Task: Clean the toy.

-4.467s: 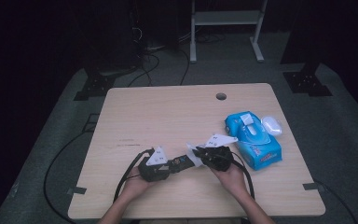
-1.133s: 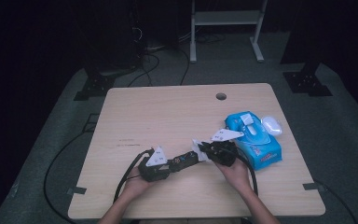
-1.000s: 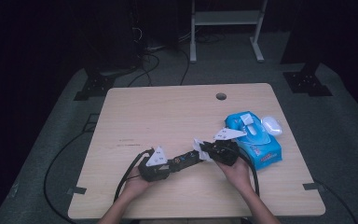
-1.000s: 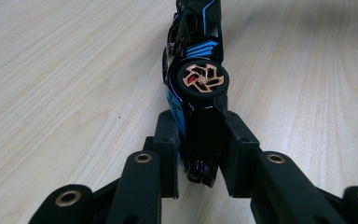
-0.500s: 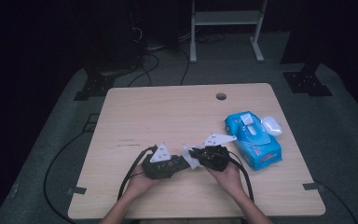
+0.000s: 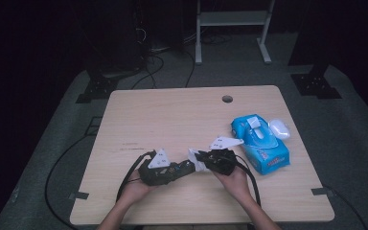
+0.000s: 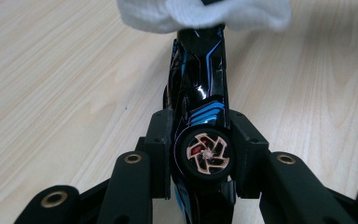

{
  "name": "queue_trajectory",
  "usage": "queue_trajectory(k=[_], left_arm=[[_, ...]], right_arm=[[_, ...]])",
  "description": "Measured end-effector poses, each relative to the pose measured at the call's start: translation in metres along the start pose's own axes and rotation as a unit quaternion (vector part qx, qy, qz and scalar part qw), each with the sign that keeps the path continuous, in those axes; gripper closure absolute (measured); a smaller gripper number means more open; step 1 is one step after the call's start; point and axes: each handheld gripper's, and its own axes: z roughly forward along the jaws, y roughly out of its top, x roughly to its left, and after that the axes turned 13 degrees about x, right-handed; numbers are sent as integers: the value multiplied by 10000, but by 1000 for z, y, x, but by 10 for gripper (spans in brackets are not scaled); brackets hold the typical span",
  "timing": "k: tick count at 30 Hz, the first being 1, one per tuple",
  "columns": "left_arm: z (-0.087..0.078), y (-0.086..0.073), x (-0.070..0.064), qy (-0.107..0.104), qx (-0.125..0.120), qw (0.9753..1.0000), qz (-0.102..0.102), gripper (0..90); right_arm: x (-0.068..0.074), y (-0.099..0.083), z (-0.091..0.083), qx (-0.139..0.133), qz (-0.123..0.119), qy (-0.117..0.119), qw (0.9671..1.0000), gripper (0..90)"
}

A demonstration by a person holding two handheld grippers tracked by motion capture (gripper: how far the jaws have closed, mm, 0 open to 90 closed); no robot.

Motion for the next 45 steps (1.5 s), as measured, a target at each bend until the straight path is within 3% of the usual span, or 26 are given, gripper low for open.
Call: queue_trajectory(k=[4,5,8,10,13,16,20,22,24,28,29,35,37,39,42,45], left_arm=[[-4,-4,3,-1,74,10000,-48,648],[-5,-4,3,0,83,9999,-62,648],[-7,-7,4,10,145,9999,-52,648],[-10,-9,5,-20,181,9998,-98,647],[-12,-9,8,-67,269,9993,-231,634],[-15,0,9,-85,417,9989,-212,504],[-14,19,7,86,633,9980,-13,480],[-11,28,7,71,691,9976,20,471],[-5,38,7,35,827,9966,39,470],[11,55,4,25,1259,9918,217,472],[14,57,2,44,1303,9912,214,478],[29,67,-4,279,1812,9821,444,523],[31,69,-4,306,1877,9806,475,542],[31,72,-3,251,1934,9797,465,555],[29,72,-1,172,1777,9828,478,578],[29,71,-3,204,1782,9823,536,579]], right_arm=[[19,6,8,35,-370,-22,9993,823],[18,5,7,52,-368,-40,9993,823],[4,-1,1,40,-202,-162,9997,823],[-9,-8,-2,202,-114,-468,9986,823],[-26,-20,-8,218,299,-293,9989,823],[-22,-16,-13,113,157,-279,9994,822],[-20,-14,-14,-1,141,-195,9997,822],[-20,-14,-15,-19,127,-192,9997,822],[-20,-13,-16,-75,148,-141,9998,822],[-19,-12,-15,-80,125,-115,9998,820],[-18,-12,-14,-66,113,-131,9998,820],[-21,-13,-13,-26,111,-165,9998,819],[-21,-14,-12,-9,106,-158,9998,819],[-20,-14,-10,25,80,-140,9999,819],[-20,-14,-8,23,108,-109,9999,819],[-21,-15,-9,2,144,-73,9999,819]])
